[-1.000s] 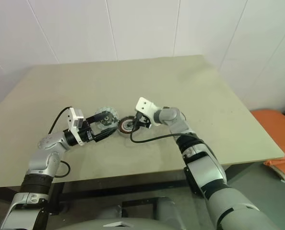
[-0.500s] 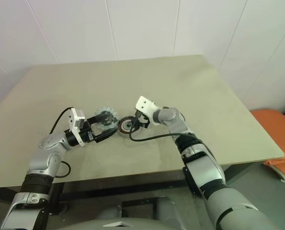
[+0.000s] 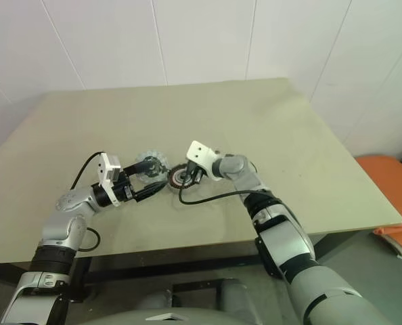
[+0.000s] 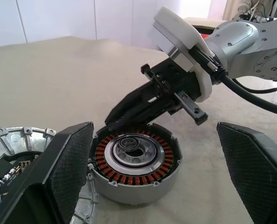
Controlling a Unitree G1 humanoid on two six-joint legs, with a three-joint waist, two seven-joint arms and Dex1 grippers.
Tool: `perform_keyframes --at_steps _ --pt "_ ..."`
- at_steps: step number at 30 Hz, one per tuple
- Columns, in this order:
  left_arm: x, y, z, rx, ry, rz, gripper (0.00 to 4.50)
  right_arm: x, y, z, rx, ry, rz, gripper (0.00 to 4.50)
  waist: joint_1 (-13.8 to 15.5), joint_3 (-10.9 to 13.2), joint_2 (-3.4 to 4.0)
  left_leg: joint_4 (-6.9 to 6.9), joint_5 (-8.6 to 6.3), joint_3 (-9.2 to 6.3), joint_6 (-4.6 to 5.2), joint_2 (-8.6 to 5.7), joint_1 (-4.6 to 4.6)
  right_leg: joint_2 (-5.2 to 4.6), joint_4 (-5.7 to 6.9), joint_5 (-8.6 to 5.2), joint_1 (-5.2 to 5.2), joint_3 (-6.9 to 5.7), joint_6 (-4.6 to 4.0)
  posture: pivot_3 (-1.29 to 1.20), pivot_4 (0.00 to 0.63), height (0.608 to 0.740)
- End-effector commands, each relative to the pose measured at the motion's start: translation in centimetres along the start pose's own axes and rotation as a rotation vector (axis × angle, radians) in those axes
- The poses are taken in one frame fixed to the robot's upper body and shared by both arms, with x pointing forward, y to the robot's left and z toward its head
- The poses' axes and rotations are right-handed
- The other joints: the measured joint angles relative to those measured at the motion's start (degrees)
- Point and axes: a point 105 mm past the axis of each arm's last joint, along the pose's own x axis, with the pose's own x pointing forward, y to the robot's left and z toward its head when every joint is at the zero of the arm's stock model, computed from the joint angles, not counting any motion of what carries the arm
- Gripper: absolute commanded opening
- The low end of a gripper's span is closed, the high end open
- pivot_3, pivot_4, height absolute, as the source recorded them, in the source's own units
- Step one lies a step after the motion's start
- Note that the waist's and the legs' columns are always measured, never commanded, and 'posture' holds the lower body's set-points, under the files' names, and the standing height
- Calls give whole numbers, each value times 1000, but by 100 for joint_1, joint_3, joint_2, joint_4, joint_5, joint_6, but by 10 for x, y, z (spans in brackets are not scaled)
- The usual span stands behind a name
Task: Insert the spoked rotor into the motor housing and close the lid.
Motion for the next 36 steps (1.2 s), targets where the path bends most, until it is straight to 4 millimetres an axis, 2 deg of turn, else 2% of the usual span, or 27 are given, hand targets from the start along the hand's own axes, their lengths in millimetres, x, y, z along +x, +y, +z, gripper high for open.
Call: perform_keyframes --at_steps 1,17,30,33,36 --pt "1 2 10 43 -16 -1 4500 1 -2 12 -15 -28 4 28 0 0 0 0 0 0 0 0 0 0 0 0 0 0 0 0 0 740" --pt "0 3 4 34 0 1 4500 6 16 12 51 -30 85 28 -3 0 0 0 0 -1 0 -1 2 1 1 4 0 0 6 0 0 740" --pt "-1 5 1 36 16 4 4500 6 20 13 63 -35 102 28 -7 0 0 0 0 -1 0 -1 3 3 1 3 0 0 6 0 0 740" --pt "-2 5 0 35 17 4 4500 6 19 15 68 -41 93 549 -8 0 0 -1 0 0 0 0 2 3 1 4 0 0 7 0 0 740" --pt "-2 5 0 34 18 4 4500 7 17 15 73 -38 83 1486 -22 -1 -1 -2 0 0 0 0 4 4 1 4 0 0 6 0 0 740"
